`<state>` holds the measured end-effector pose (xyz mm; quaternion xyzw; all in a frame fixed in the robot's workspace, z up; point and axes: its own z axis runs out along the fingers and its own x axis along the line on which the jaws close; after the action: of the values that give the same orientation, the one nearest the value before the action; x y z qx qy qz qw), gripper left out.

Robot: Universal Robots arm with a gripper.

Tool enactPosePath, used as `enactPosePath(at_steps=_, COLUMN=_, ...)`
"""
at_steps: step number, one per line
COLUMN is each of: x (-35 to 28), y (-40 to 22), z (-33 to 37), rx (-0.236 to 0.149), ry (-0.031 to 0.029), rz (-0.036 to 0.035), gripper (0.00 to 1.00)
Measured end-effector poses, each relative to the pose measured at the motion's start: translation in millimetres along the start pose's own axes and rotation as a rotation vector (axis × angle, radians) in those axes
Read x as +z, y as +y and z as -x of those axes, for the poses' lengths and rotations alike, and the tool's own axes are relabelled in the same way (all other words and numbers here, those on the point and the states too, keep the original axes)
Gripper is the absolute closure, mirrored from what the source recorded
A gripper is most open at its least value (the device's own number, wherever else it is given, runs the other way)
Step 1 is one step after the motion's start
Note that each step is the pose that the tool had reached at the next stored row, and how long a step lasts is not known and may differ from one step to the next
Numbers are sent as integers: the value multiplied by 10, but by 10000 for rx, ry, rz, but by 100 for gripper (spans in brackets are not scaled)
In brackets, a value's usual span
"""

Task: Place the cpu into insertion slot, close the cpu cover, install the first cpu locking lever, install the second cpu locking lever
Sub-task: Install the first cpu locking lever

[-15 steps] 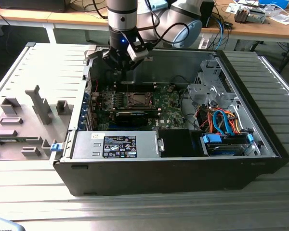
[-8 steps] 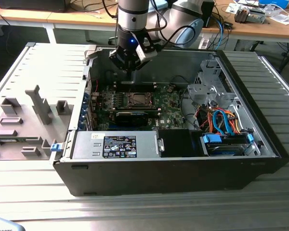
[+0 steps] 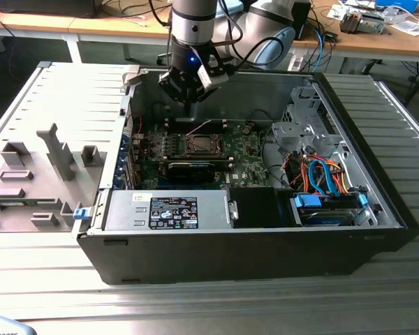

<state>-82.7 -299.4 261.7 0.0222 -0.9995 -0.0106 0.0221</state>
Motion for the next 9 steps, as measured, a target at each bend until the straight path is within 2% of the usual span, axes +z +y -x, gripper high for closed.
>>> enactPosePath(at_steps=6, x=47, y=-2, z=3, rx=0, ry=2, rz=-2, gripper=89)
enactPosePath(at_steps=9, x=102, y=-3, z=8, rx=1, ry=1, rz=-1, gripper=89)
